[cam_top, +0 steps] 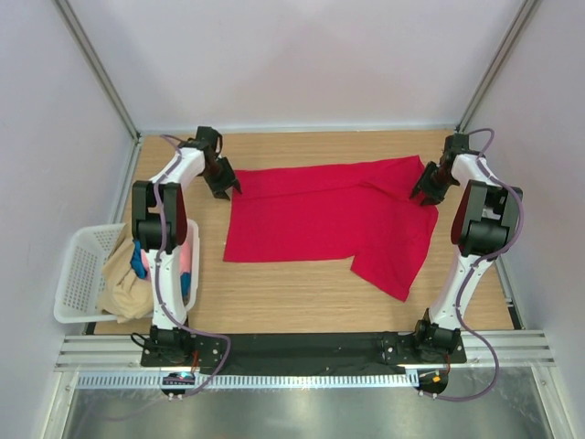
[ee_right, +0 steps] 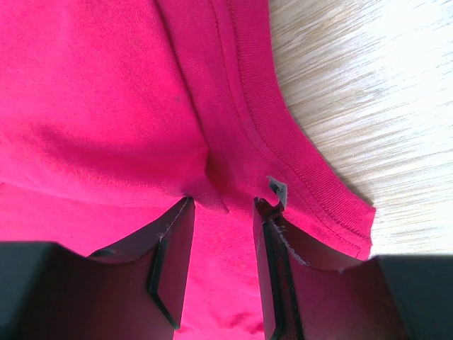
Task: Fold and stack the t-shirts
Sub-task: Fold the tshirt
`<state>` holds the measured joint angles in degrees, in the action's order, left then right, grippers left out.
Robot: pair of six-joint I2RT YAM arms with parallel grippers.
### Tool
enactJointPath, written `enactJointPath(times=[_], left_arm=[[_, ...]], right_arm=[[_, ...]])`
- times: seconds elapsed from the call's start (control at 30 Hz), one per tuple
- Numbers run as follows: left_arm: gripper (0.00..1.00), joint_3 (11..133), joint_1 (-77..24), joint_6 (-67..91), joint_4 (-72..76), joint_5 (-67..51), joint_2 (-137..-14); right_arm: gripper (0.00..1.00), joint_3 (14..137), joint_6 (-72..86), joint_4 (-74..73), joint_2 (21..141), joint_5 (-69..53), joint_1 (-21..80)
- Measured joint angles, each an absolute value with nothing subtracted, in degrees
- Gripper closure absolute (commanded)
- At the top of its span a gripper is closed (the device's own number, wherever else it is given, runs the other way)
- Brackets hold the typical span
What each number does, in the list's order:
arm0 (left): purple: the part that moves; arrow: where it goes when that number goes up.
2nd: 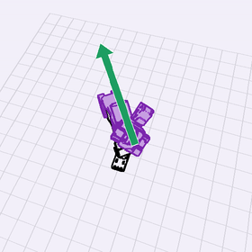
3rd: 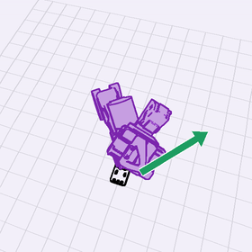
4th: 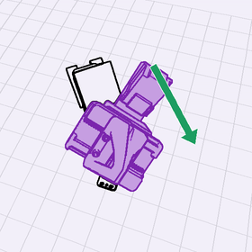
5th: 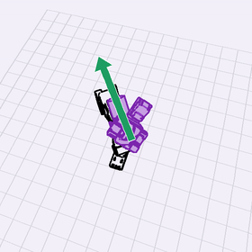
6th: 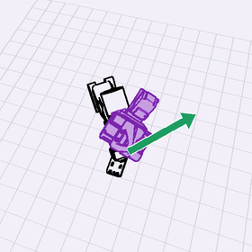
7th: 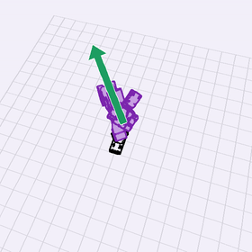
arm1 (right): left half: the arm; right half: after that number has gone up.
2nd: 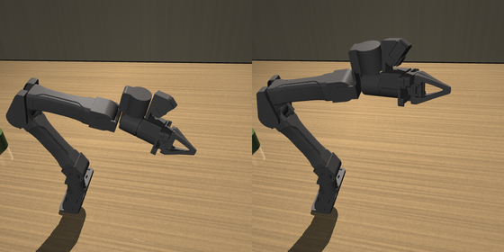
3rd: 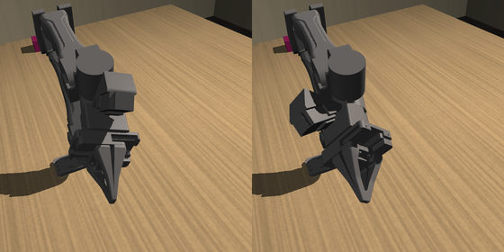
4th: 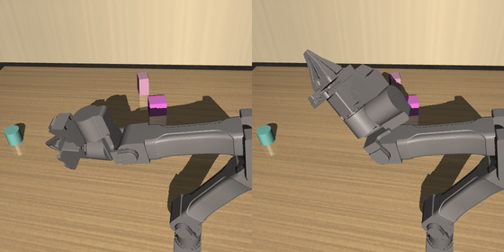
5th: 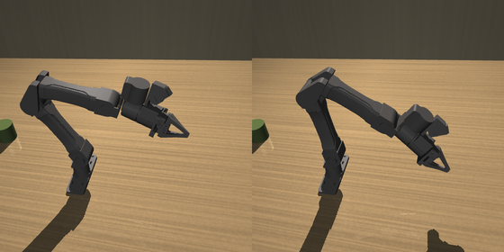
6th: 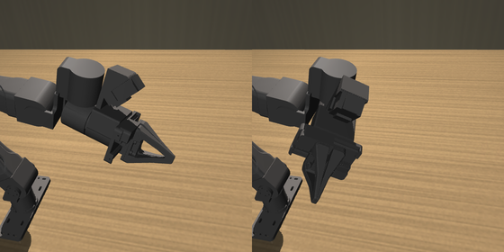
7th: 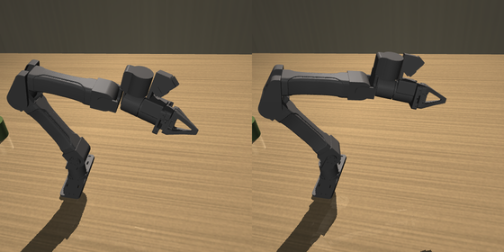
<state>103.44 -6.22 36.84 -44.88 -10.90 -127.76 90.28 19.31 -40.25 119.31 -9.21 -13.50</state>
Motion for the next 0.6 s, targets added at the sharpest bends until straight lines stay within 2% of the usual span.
enactJointPath(times=[0.13, 0.4, 0.6], left_arm=[[0.57, 102.9, -6.7, 36.8, -44.9, -8.4, -126.8], [0.71, 103.8, -7.1, 36.8, -45.5, -7.6, -127.1], [0.72, 106.5, -7.1, 36.9, -46.2, -7.5, -128.6]], right_arm=[[0.55, 90.3, 19.2, -40.2, 119.3, -9.2, -13.5], [0.56, 90.3, 18.9, -40.1, 119.3, -9.4, -13.5], [0.57, 90.3, 18.6, -39.9, 119.3, -9.7, -13.5]])
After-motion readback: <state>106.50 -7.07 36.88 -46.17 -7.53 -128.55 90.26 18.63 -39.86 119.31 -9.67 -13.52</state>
